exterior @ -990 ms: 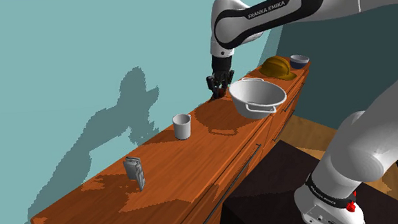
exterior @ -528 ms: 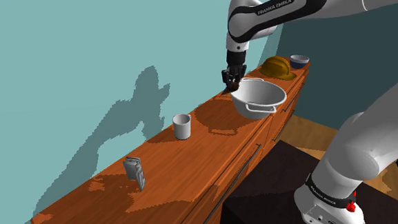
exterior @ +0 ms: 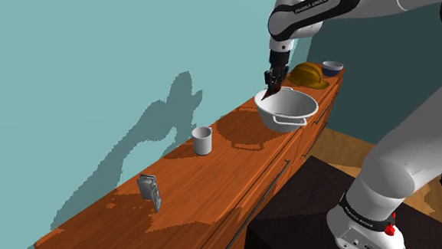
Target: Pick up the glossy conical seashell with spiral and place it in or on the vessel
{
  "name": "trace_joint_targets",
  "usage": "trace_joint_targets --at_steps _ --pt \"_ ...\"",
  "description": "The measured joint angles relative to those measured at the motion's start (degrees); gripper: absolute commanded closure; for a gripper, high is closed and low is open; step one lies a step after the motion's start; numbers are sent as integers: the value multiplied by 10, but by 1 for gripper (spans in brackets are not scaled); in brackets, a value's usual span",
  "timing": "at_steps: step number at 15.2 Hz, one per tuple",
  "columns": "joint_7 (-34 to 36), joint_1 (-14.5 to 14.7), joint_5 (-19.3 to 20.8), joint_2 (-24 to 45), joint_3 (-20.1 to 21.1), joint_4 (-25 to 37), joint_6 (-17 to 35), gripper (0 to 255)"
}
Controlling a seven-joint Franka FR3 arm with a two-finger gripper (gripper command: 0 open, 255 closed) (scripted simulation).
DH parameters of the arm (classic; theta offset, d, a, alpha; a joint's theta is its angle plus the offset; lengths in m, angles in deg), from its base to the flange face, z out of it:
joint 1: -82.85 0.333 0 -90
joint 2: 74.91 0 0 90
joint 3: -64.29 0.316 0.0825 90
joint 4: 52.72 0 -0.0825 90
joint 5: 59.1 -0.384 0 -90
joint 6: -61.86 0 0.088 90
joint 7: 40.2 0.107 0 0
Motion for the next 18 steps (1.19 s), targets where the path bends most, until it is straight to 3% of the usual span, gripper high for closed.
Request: trace_joint_targets --at_steps 9,18 --pt "-133 -52 -5 78 -78 90 -12 255" --pt "-155 -60 -12 105 -88 60 45 255"
